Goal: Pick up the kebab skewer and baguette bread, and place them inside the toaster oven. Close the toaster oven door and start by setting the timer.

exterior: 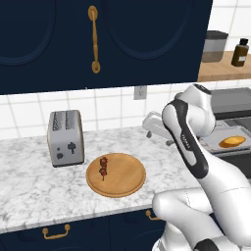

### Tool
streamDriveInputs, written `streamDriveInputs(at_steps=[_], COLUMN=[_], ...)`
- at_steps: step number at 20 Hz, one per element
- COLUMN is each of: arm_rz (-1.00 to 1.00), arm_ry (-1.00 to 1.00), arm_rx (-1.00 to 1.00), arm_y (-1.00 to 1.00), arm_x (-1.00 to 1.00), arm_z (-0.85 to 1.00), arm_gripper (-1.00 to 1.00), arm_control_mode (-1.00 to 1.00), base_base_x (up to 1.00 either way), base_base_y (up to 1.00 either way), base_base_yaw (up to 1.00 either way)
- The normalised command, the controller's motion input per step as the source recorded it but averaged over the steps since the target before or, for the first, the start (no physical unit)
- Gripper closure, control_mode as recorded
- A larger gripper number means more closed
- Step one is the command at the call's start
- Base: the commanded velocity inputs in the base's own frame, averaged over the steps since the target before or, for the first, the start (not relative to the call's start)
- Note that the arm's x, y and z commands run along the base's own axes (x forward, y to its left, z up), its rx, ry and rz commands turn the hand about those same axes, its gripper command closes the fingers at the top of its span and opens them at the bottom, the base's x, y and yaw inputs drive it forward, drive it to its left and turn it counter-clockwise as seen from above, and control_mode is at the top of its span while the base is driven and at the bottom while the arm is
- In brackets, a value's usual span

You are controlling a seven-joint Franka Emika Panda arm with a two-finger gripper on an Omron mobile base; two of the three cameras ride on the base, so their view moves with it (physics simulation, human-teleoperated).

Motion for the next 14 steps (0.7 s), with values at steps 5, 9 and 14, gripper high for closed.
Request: streamDriveInputs(at_steps=[5, 9, 14], arm_rz=[0.0, 0.06, 0.07], arm_ry=[0.0, 0.01, 0.07], arm_rx=[-0.04, -0.07, -0.05], arm_y=[0.96, 0.66, 0.29], arm_x=[-0.02, -0.01, 0.0], arm_z=[-0.05, -0.24, -0.07], arm_gripper=[-1.0, -1.0, -1.0], arm_control_mode=[-1.0, -1.0, -1.0], base_base_x=[0.0, 0.0, 0.0], base_base_y=[0.0, 0.0, 0.0], base_base_yaw=[0.0, 0.0, 0.0])
